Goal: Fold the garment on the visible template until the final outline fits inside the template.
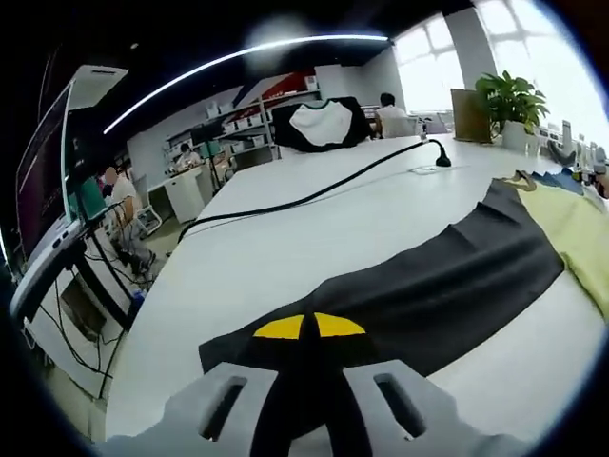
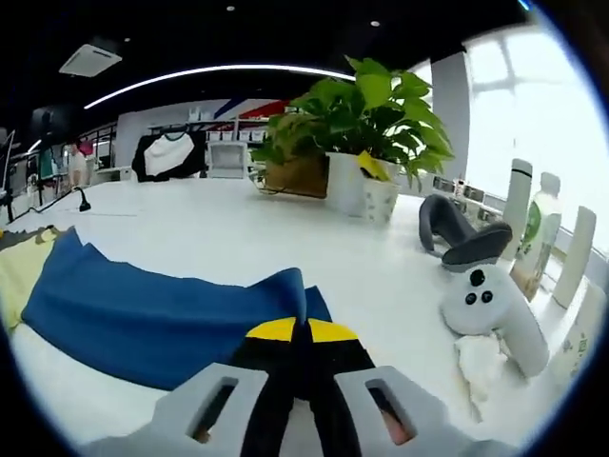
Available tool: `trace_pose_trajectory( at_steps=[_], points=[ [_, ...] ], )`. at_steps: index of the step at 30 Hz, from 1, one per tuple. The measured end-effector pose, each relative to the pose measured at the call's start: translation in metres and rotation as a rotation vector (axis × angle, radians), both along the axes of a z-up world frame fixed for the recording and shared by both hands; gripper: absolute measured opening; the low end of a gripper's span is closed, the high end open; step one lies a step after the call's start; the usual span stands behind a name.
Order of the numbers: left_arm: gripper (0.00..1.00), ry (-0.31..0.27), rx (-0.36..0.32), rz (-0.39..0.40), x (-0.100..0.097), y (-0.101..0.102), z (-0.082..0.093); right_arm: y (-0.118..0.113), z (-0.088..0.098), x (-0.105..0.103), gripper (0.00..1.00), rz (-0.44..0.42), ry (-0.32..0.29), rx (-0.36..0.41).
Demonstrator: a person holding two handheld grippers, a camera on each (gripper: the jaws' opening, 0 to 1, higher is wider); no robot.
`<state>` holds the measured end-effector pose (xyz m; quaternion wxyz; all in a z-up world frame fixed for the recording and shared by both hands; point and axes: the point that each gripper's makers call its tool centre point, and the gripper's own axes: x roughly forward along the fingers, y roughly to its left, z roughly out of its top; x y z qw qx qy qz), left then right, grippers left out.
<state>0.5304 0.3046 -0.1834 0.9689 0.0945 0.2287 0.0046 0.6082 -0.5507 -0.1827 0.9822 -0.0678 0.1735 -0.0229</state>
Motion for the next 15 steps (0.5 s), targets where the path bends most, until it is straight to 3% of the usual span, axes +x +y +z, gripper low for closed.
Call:
trace_pose_trajectory(
  at_steps=[7, 15],
  points=[
    [0.01, -0.001, -0.009, 0.006, 0.012, 0.002, 0.001, -0.002, 0.0, 0.004, 0.0, -0.022, 0.011, -0.04],
    [0.01, -0.005, -0.057, 0.007, 0.001, 0.003, 0.002, -0.004, -0.001, -0.001, 0.0, -0.015, 0.016, -0.054]
  ],
)
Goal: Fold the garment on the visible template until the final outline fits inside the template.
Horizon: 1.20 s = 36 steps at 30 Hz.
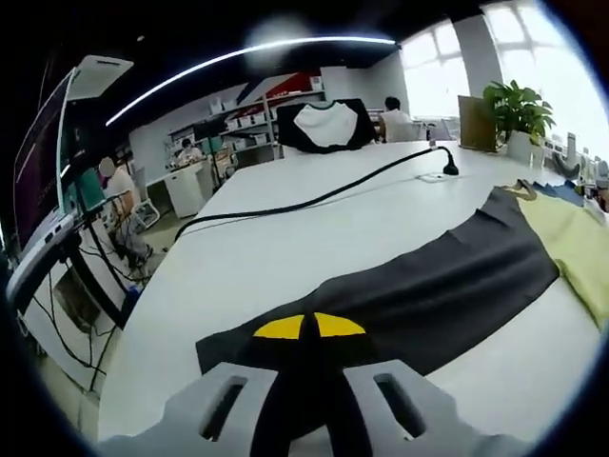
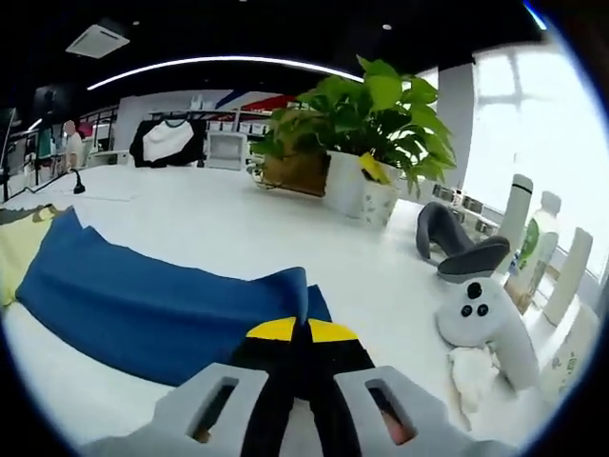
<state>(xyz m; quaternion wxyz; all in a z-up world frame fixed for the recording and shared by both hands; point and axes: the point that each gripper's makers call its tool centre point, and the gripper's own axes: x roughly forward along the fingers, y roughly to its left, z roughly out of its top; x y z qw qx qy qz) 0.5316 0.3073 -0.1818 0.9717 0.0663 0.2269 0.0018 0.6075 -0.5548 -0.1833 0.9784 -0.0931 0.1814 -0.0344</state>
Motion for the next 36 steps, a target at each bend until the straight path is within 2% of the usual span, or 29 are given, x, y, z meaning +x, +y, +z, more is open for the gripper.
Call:
trace_pose_trajectory(
  at_steps=[12, 14, 19, 23, 26, 31, 36],
  points=[
    [0.02, -0.019, -0.08, -0.003, -0.02, -0.002, 0.0, -0.003, -0.001, -0.011, 0.0, 0.006, -0.009, 0.002],
    [0.02, -0.021, -0.086, -0.006, -0.024, -0.003, -0.001, -0.005, 0.0, -0.017, 0.0, -0.014, -0.002, -0.008],
    [0.02, -0.036, -0.104, -0.003, -0.035, -0.003, -0.001, -0.003, 0.0, -0.027, 0.0, 0.001, 0.0, -0.018],
    [0.01, -0.042, -0.075, 0.019, -0.042, 0.005, -0.001, -0.005, 0.0, -0.028, 0.0, -0.004, 0.005, -0.012],
    [0.01, -0.044, -0.086, 0.015, -0.046, 0.008, -0.001, -0.005, 0.0, -0.029, 0.01, 0.002, 0.004, -0.018],
    [0.01, -0.044, -0.093, 0.029, -0.05, 0.009, -0.001, -0.007, 0.001, -0.03, 0.02, -0.006, 0.001, -0.014],
    [0.01, -0.048, -0.062, 0.03, -0.051, 0.009, -0.001, -0.012, 0.001, -0.033, 0.02, -0.02, 0.003, -0.016]
  ],
)
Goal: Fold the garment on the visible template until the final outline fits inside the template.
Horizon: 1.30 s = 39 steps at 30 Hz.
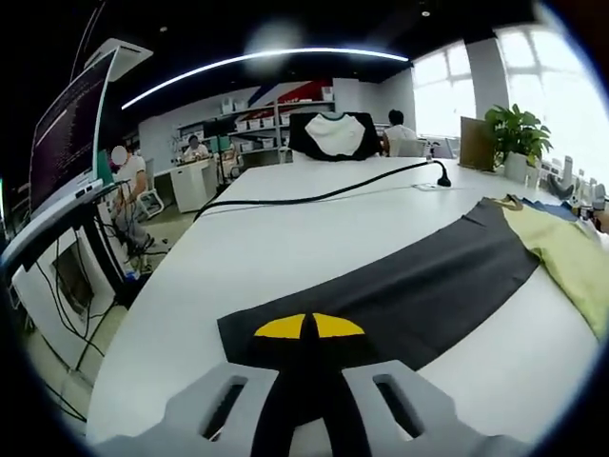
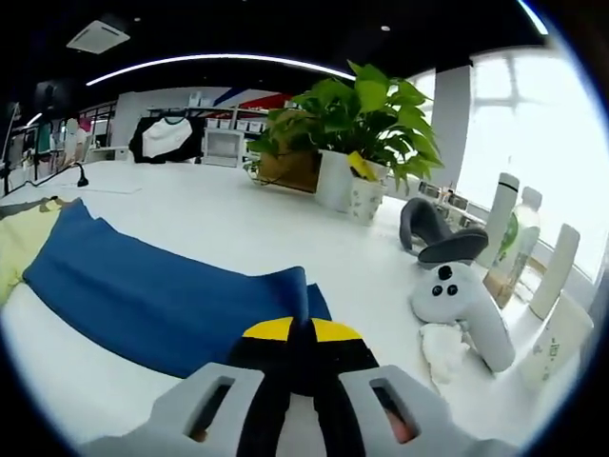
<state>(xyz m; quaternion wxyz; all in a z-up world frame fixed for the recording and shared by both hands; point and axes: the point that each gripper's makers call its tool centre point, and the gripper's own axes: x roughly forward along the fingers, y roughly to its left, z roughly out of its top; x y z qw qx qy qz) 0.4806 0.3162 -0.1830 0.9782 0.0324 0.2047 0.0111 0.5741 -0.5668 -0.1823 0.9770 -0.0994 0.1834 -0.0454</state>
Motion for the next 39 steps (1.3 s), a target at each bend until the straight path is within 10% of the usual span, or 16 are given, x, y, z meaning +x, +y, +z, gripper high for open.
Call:
trace_pose_trajectory(
  at_steps=[23, 30, 39],
  points=[
    [0.01, -0.024, 0.0, 0.042, -0.016, 0.007, 0.001, -0.034, 0.01, -0.024, 0.0, -0.075, -0.029, 0.037],
    [0.01, -0.224, -0.194, 0.036, -0.015, -0.003, 0.026, -0.034, 0.015, -0.022, 0.16, -0.056, -0.058, 0.088],
    [0.02, -0.339, -0.137, -0.03, -0.03, -0.028, 0.066, -0.021, 0.021, -0.012, 0.36, -0.012, -0.077, 0.04]
  ],
)
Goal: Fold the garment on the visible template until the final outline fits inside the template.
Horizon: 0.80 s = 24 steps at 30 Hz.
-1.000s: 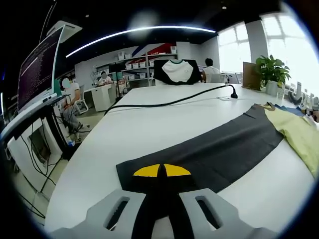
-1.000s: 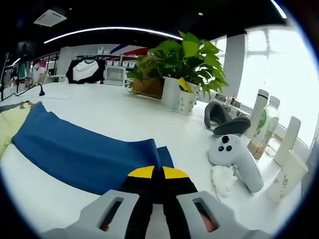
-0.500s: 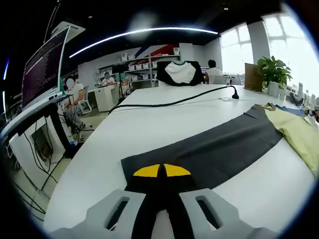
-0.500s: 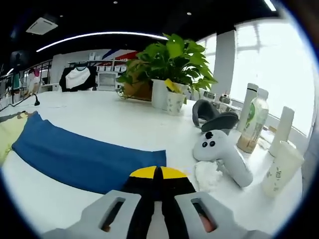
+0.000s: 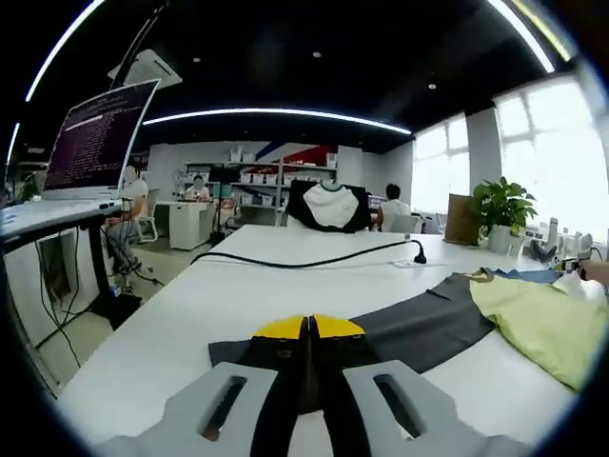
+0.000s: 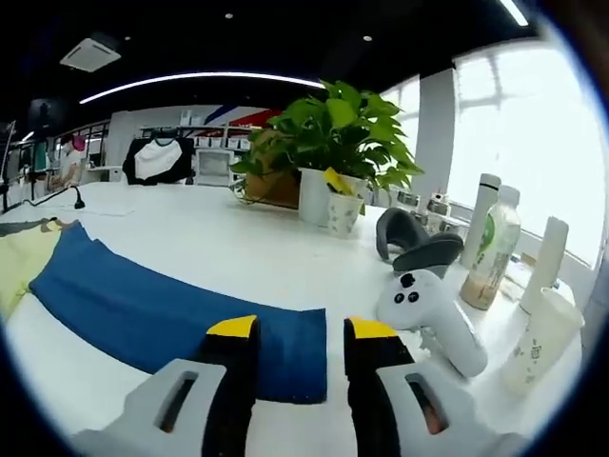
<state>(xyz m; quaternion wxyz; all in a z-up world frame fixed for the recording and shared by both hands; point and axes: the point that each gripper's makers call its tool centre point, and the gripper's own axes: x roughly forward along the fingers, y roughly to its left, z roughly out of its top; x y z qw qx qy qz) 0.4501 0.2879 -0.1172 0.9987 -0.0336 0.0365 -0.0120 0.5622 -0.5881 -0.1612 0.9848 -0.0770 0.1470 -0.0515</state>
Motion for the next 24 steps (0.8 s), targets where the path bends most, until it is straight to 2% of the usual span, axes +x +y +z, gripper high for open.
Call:
trace_pose_trajectory(
  at_steps=[5, 7, 9, 11, 12, 13, 15, 16, 18, 20, 24],
  points=[
    [0.09, -0.039, 0.081, -0.019, -0.016, -0.019, 0.016, 0.002, -0.005, 0.001, 0.36, -0.005, 0.015, 0.027],
    [0.15, -0.049, 0.09, -0.023, -0.024, -0.028, 0.021, 0.002, -0.009, 0.0, 0.36, -0.006, 0.025, 0.029],
    [0.24, -0.053, 0.126, -0.013, -0.03, -0.032, 0.025, 0.002, -0.012, 0.0, 0.36, -0.009, 0.034, 0.035],
    [0.28, -0.037, 0.092, -0.04, -0.037, -0.043, 0.026, -0.001, -0.015, 0.0, 0.35, -0.015, 0.043, 0.041],
    [0.29, -0.054, 0.051, -0.066, -0.042, -0.053, 0.031, -0.002, -0.016, 0.001, 0.35, -0.015, 0.043, 0.042],
    [0.31, -0.063, 0.056, -0.066, -0.044, -0.056, 0.032, -0.001, -0.017, 0.001, 0.33, -0.012, 0.042, 0.041],
    [0.39, -0.066, 0.103, -0.075, -0.05, -0.066, 0.035, 0.0, -0.017, 0.0, 0.32, -0.006, 0.044, 0.031],
    [0.43, -0.076, 0.154, -0.068, -0.054, -0.07, 0.039, 0.0, -0.017, 0.0, 0.32, -0.004, 0.044, 0.028],
    [0.51, -0.098, 0.197, -0.058, -0.06, -0.075, 0.046, 0.0, -0.017, 0.0, 0.32, -0.003, 0.045, 0.03],
    [0.61, -0.133, 0.192, -0.047, -0.067, -0.081, 0.056, -0.001, -0.018, 0.002, 0.32, -0.004, 0.045, 0.046],
    [0.79, -0.16, 0.158, -0.033, -0.078, -0.089, 0.07, -0.001, -0.02, 0.004, 0.32, 0.0, 0.049, 0.061]
  ],
)
